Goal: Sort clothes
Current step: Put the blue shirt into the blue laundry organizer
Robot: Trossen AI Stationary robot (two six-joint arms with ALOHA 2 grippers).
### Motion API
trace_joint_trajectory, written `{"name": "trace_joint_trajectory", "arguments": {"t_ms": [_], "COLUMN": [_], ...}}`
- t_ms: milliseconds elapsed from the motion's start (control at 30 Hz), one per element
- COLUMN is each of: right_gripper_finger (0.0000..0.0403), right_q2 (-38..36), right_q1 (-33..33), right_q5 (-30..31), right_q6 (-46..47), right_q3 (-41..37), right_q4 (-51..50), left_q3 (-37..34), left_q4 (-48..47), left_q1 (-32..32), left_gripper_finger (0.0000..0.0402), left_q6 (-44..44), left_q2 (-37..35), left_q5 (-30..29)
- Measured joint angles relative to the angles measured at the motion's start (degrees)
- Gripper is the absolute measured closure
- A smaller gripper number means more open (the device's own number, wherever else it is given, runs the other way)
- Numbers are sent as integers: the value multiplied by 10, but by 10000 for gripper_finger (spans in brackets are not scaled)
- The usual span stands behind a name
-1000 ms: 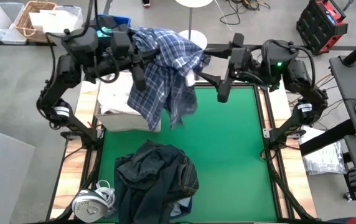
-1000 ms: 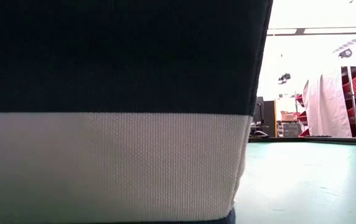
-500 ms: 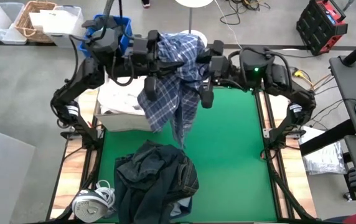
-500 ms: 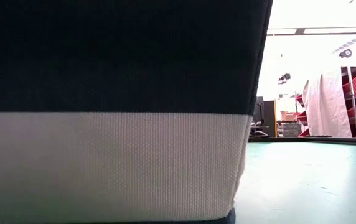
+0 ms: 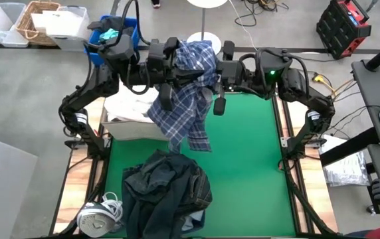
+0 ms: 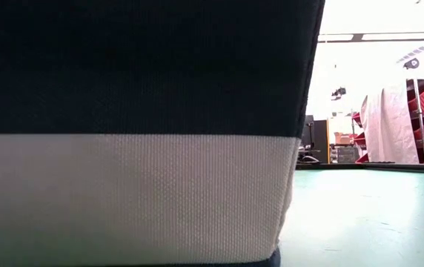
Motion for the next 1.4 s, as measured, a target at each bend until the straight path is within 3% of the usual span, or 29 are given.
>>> {"name": "trace_joint_trajectory", "arguments": {"t_ms": [200,433,600,1000,1400], "right_gripper_finger": [375,377,378,378,378], "right_q2": [-3,-8,-13,-52,-61], "right_q1": [-1,0,0,3,22], "right_q5": [5,21,65,70,-34], "right_q6": [6,16,15,42,154], "right_q3": [-1,-2,-2,3,3], "right_q4": [-8,-16,-21,2,2], "left_q3": [0,-1,-2,-2,-2], "left_q4": [-56,-136,-185,-307,-407], "left_q1": [-1,-1,0,0,0], "left_gripper_finger": [328,230,186,171,170], "left_q6": [-20,-17,-15,56,57], "left_q2": [-19,-44,-58,-100,-145], "left_q5": [-67,-79,-83,-151,-176]}}
